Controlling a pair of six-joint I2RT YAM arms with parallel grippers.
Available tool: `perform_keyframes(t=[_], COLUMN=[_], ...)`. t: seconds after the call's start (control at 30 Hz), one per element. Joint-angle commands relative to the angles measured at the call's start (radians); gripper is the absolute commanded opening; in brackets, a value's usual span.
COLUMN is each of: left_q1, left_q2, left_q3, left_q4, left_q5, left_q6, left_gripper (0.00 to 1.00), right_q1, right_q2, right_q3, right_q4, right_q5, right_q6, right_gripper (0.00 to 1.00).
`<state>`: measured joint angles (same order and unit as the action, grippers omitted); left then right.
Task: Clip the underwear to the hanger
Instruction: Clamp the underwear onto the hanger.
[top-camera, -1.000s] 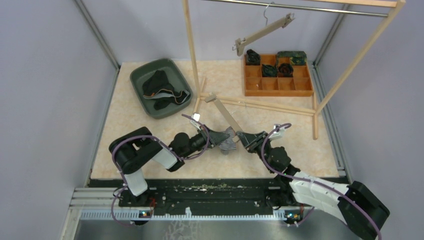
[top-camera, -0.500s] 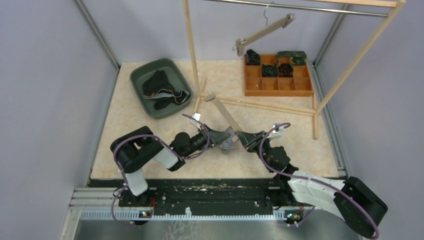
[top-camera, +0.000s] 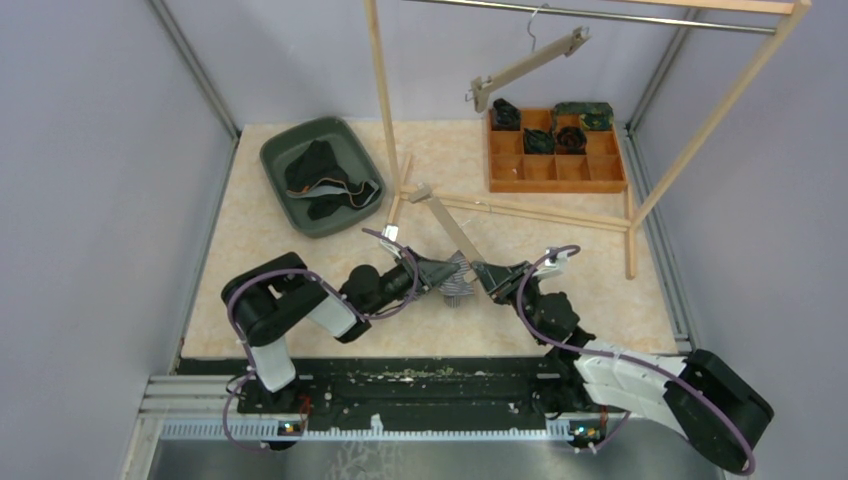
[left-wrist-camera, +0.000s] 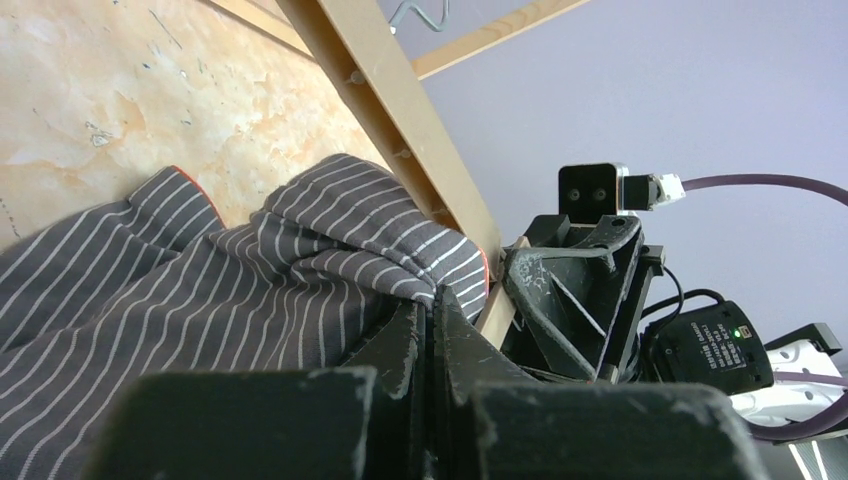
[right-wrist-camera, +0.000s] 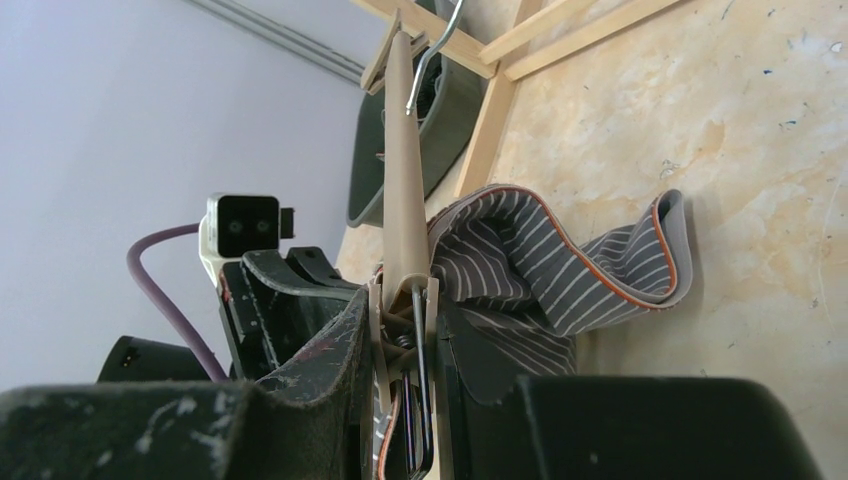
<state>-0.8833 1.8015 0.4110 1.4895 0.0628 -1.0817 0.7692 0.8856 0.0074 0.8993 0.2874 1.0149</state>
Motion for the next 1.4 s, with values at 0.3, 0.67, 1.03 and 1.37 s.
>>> perform_keyframes(t=[0.3, 0.67, 1.03, 1.37], left_q1=[-0.01, -0.013, -0.02, -0.026], left_q2=[0.023, 0.042, 0.053, 0.059], left_q3=[0.012, 0.03, 0.033, 0.034], left_q4=[0.127, 0.138, 0.15, 0.155], left_q5=[-0.038, -0.032, -0.036, -0.054], left_q6=[-0.019, -0.022, -0.022, -0.016], left_gripper=[0.0, 0.0, 0.0, 0.0], right_q1=[0.012, 0.024, 0.025, 0.046], right_q2=[0.042, 0.051, 0.033, 0.053], right_q3=[-0.11, -0.113, -0.109, -0.107], right_q4=[0.13, 0.129, 0.094, 0.107], right_q5=[0.019, 0.048, 0.063, 0.093], right_q6=[-0.014, -0.015, -0.01, 0.001], right_gripper=[0.0, 0.0, 0.0, 0.0])
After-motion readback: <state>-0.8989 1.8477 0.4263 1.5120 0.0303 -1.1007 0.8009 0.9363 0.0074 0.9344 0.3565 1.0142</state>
